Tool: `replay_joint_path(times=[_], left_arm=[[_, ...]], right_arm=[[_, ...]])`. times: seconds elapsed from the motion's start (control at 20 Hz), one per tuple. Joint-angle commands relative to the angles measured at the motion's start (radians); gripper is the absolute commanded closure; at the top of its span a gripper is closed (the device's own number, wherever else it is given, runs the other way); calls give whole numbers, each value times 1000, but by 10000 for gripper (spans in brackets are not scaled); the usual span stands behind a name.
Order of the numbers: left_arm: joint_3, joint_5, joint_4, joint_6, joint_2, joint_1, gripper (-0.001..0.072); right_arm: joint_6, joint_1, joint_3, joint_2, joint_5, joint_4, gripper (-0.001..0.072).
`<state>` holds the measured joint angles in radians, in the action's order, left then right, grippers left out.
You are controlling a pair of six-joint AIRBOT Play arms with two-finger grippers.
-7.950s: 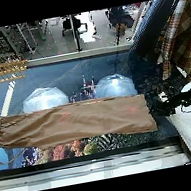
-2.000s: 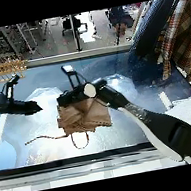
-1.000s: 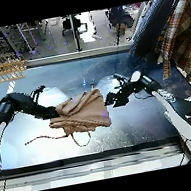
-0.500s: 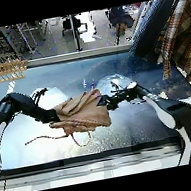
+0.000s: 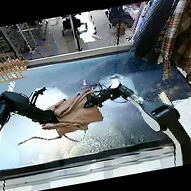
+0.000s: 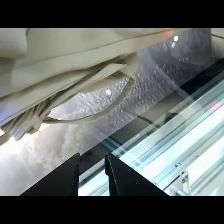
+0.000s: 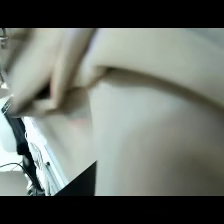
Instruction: Fold the clothes and pants, and hang the long-sleeved shirts on hangers.
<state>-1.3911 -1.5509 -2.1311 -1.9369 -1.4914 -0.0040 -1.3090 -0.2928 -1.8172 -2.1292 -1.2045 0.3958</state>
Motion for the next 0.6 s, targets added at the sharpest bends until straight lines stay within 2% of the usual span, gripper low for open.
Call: replay_joint_path(times=[0.0,0.25,0.35,0.55], left_arm=[[0,-7,6,0,51,4,517],[0,-36,6,0,68,4,517],[0,-37,6,0,68,4,517],[0,-47,6,0,68,4,517]], right_arm=[[-95,27,-31,146,-19,111,691],[-211,260,-32,450,-54,295,691],[-237,405,-32,538,-106,354,691],[-280,727,-31,682,-219,571,692]])
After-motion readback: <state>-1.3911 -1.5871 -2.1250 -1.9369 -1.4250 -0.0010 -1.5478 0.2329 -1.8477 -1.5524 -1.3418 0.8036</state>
